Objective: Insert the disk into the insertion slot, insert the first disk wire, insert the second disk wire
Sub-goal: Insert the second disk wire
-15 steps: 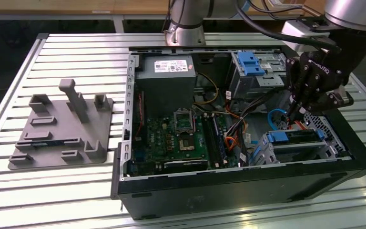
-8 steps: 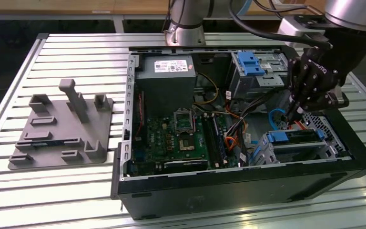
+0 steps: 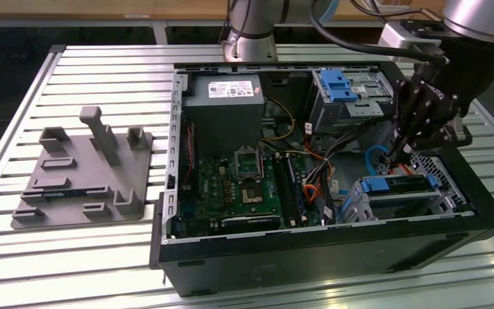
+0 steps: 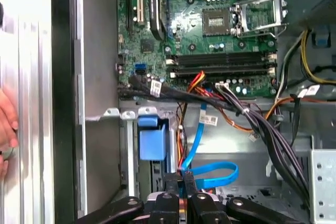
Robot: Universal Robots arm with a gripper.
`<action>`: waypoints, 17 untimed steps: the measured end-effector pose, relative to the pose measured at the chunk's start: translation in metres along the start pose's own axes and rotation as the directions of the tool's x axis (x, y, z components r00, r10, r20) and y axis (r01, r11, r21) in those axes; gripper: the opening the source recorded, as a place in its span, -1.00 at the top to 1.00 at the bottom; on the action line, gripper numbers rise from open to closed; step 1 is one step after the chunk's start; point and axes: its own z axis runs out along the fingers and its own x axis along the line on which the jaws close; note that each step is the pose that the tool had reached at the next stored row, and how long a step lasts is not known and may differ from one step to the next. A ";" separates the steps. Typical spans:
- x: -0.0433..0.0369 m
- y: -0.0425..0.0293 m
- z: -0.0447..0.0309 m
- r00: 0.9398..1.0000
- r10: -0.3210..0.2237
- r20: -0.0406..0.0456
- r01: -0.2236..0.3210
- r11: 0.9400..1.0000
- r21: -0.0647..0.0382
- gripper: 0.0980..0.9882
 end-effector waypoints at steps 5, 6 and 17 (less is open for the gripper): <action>0.0000 -0.0036 0.0003 0.998 0.000 0.062 0.000 1.000 -0.003 0.86; 0.0005 -0.0037 0.0004 0.998 0.001 0.067 -0.001 1.000 -0.003 0.86; 0.0053 -0.0043 0.0023 0.994 0.027 0.106 -0.027 1.000 -0.008 0.86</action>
